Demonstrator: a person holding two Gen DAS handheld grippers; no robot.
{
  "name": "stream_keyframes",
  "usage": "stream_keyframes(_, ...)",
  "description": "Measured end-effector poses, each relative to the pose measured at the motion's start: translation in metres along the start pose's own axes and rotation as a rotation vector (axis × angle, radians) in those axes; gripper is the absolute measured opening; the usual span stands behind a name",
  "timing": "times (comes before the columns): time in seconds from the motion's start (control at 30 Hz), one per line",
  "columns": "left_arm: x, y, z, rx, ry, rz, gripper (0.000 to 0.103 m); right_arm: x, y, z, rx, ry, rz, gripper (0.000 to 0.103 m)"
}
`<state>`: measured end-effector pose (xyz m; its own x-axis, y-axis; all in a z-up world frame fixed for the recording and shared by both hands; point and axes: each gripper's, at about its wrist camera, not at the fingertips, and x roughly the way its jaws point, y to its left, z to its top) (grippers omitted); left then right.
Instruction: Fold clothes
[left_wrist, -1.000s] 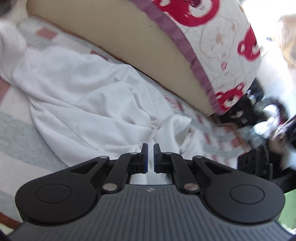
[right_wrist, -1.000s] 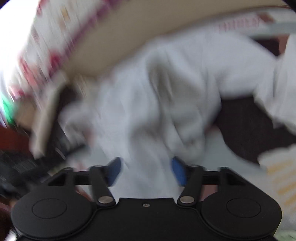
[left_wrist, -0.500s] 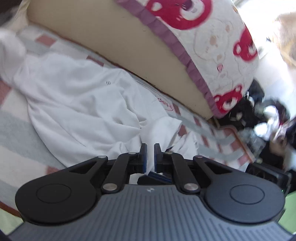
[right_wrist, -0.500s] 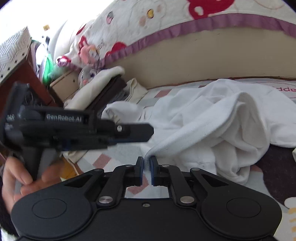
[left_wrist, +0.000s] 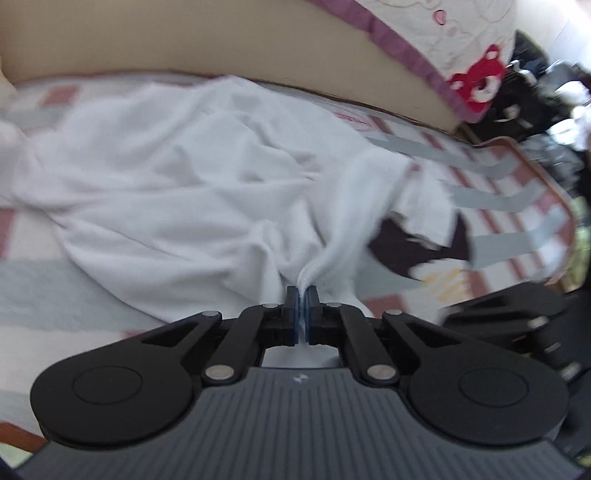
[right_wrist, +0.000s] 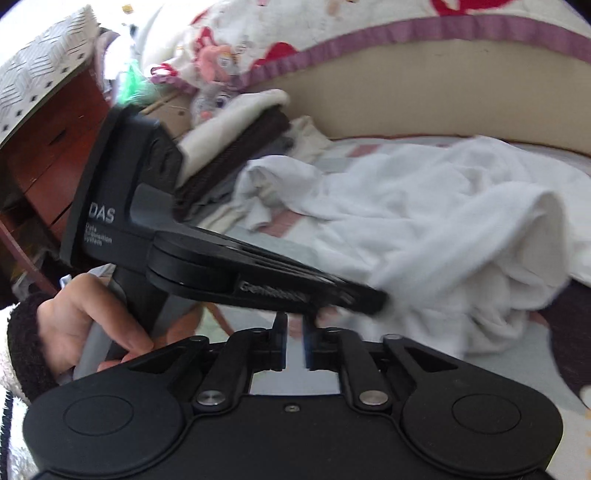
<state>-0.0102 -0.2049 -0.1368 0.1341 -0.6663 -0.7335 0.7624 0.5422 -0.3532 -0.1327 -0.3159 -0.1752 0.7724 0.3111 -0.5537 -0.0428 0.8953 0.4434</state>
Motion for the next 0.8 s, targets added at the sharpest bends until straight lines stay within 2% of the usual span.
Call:
stream_keyframes(0.17,-0.015,0.019,0.006,-0.083,-0.073,-0.005,0.003,-0.027,-0.042,0.004,0.122,-0.124,-0.096,0.016)
stream_keyframes(0.23,-0.019,0.024,0.010,-0.086,-0.090,0.007,0.002,-0.019,-0.049,0.009,0.102,-0.101,-0.155,0.017)
stream_keyframes(0.3,-0.022,0.028,0.012,-0.092,-0.100,-0.003,0.002,-0.007,-0.054,0.012,0.101,-0.065,-0.181,0.032)
stream_keyframes(0.33,-0.023,0.029,0.013,-0.102,-0.100,-0.016,0.002,-0.002,-0.058,0.013,0.131,-0.063,-0.165,0.056)
stream_keyframes(0.37,-0.023,0.030,0.013,-0.110,-0.098,-0.024,0.002,0.001,-0.062,0.014,0.169,-0.065,-0.140,0.071)
stream_keyframes(0.5,-0.028,0.019,0.017,-0.060,-0.116,-0.006,0.002,0.020,-0.068,0.019,0.199,-0.077,-0.078,0.068)
stream_keyframes(0.57,-0.033,0.015,0.017,-0.033,-0.148,0.040,0.002,0.026,-0.065,0.020,0.147,-0.060,-0.107,0.014)
stream_keyframes(0.63,-0.041,0.014,0.017,-0.016,-0.202,0.098,0.002,0.016,-0.060,0.018,0.120,-0.080,-0.153,0.014)
stream_keyframes(0.7,-0.051,0.010,0.014,0.031,-0.273,0.128,0.002,-0.007,-0.054,0.015,0.122,-0.154,-0.197,0.014)
stream_keyframes(0.73,-0.056,0.007,0.012,0.056,-0.297,0.130,0.002,-0.018,-0.051,0.013,0.132,-0.184,-0.216,0.014)
stream_keyframes(0.8,-0.058,0.002,0.012,0.074,-0.275,0.080,0.003,-0.037,-0.049,0.010,0.150,-0.214,-0.248,0.014)
